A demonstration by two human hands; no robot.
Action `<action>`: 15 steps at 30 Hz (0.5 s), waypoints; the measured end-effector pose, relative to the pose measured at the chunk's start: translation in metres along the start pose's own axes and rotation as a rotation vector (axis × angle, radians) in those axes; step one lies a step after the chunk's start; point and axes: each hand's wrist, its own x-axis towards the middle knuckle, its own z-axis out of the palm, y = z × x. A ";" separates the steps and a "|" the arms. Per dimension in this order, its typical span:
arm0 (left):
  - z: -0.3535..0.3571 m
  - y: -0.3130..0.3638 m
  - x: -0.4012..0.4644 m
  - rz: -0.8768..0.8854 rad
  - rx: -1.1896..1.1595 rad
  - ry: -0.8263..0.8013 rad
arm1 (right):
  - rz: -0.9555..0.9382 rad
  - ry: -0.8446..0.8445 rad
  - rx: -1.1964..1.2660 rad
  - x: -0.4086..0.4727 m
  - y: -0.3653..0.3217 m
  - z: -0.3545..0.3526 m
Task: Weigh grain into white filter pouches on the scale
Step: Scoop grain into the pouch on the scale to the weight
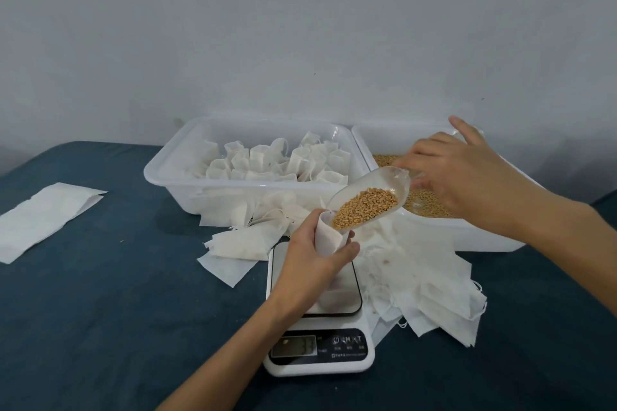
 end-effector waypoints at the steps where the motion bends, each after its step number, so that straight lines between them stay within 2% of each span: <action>1: 0.000 0.000 0.000 0.002 0.000 -0.002 | -0.001 -0.002 -0.002 0.000 0.000 0.000; 10: 0.000 -0.002 0.001 0.004 0.009 0.004 | -0.058 0.151 -0.019 0.003 0.001 0.010; 15: -0.001 -0.002 0.001 0.003 0.017 0.011 | -0.057 0.155 -0.004 0.005 0.001 0.010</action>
